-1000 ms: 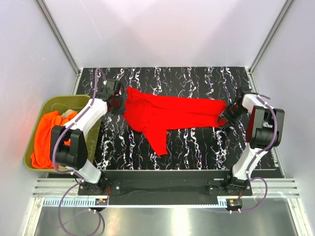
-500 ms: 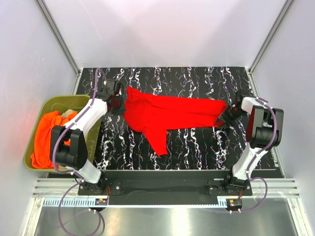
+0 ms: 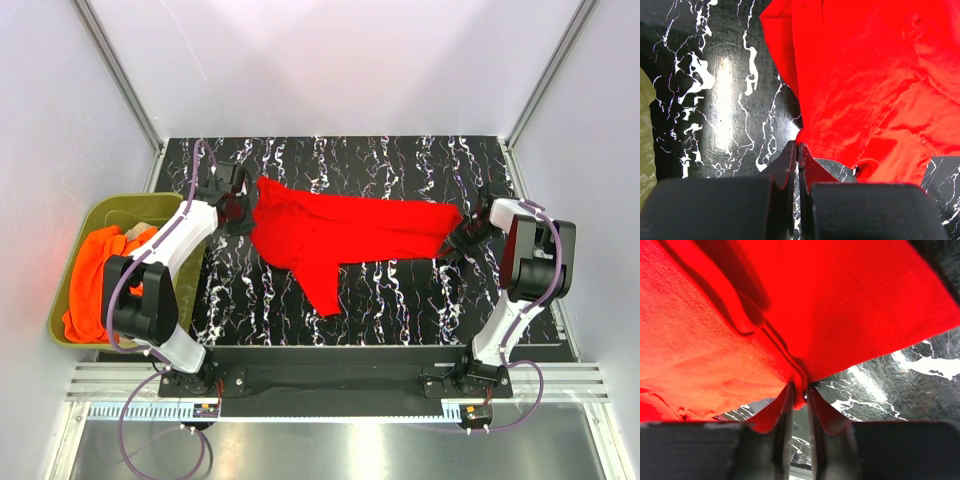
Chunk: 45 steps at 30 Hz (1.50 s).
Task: Fold and stack the t-shirts
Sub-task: Flatten the tshirt out
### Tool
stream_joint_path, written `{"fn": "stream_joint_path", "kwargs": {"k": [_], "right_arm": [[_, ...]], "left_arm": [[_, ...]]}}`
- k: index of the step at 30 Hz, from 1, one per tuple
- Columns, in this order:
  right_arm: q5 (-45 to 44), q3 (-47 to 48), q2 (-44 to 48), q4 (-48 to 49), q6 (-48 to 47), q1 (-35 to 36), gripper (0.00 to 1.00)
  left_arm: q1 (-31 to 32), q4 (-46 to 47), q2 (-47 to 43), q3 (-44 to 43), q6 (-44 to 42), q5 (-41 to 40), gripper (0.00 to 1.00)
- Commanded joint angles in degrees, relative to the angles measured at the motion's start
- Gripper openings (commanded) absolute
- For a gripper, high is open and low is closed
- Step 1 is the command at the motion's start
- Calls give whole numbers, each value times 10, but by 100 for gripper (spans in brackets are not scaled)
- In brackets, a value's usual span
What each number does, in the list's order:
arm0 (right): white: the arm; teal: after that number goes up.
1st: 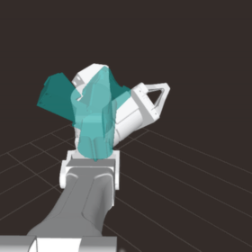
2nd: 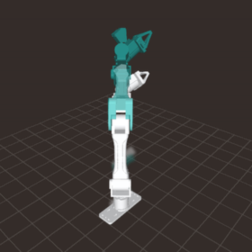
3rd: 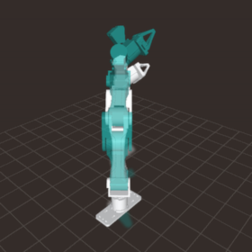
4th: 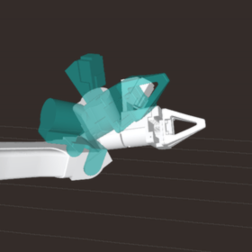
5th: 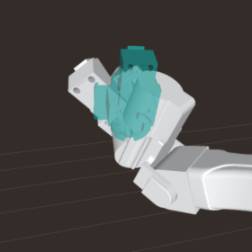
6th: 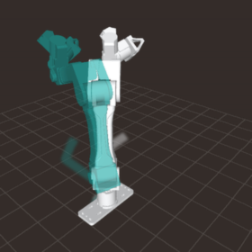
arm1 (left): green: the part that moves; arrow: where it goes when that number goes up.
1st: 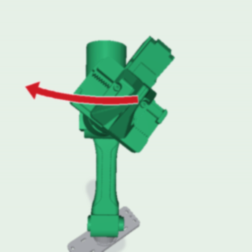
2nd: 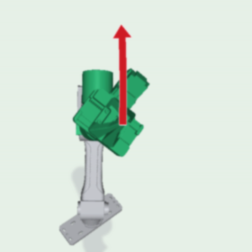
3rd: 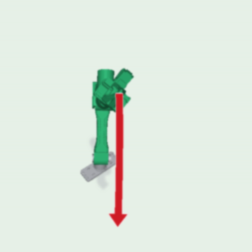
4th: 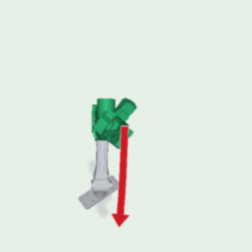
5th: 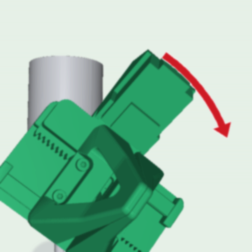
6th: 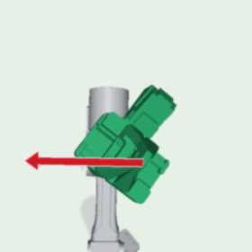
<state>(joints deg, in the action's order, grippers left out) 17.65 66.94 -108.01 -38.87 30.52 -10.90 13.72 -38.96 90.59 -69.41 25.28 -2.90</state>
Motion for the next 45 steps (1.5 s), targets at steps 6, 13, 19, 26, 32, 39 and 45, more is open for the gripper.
{"fn": "stream_joint_path", "kwargs": {"k": [6,13,19,26,32,39,45], "right_arm": [[-16,14,39,-37,17,-2,1],[-26,77,87,-138,18,-1,0],[-43,108,140,-183,-14,-2,0],[-39,130,201,-151,-6,-1,0],[-54,315,114,-90,37,-1,0],[-37,779,-77,-92,74,-2,0],[-43,1055,-183,-73,106,-9,0]], "left_arm": [[-2,0,-20,-24,-14,10,0],[-2,-12,-38,-40,6,19,0],[-1,-15,-100,-44,35,-6,0],[0,3,-165,-102,74,-38,0],[-4,130,-117,-215,44,-88,0],[-40,339,89,-497,34,-74,0],[-79,444,298,-851,114,-47,0]]}}
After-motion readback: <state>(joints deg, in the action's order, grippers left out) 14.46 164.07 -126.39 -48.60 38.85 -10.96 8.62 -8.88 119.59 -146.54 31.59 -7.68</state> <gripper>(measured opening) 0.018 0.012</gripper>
